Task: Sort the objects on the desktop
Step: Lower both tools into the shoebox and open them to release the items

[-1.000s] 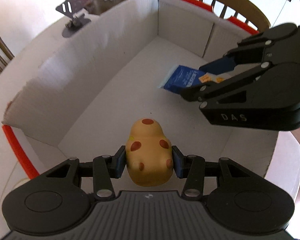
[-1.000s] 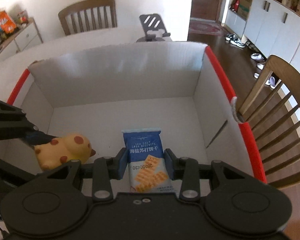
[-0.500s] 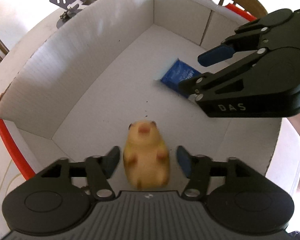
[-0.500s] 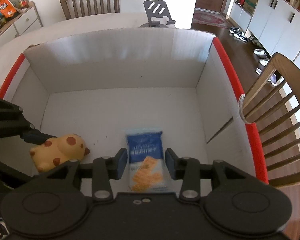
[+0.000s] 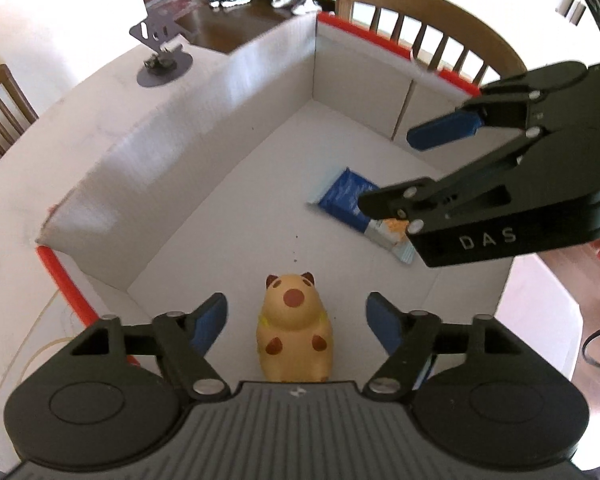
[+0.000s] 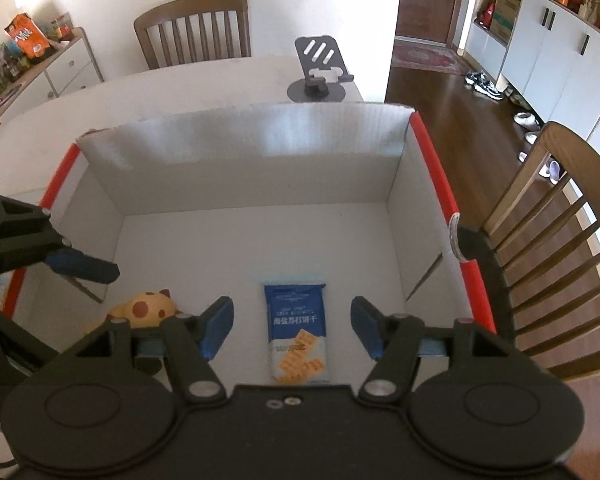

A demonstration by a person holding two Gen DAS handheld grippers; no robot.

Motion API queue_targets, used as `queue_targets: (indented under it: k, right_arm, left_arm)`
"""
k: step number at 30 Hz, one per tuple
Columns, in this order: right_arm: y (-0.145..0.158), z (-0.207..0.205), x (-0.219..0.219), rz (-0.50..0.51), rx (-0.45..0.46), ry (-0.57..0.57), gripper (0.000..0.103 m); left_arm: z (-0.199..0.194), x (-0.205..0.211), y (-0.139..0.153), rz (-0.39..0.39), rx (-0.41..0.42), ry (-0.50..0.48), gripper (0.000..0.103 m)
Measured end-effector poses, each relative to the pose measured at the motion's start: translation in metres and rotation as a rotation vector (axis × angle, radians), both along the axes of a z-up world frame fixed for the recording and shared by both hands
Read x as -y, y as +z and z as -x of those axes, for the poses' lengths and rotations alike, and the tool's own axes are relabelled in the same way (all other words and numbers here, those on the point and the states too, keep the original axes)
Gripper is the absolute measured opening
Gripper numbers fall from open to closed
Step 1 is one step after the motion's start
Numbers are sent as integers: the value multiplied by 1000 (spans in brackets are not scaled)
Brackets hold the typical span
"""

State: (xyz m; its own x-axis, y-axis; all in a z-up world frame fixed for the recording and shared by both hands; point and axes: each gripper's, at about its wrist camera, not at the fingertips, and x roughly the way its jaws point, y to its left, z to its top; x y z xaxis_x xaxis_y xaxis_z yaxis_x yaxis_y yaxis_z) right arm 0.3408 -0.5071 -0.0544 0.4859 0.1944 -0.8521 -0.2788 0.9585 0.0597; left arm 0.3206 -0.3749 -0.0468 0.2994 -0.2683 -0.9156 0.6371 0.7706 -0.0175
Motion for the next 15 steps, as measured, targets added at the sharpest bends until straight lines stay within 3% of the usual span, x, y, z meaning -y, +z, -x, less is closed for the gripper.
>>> queue_targets:
  k: [15]
  right_arm:
    - [32, 22, 9, -64, 39, 41, 72]
  left_arm:
    - [21, -17, 28, 58, 56, 30, 90]
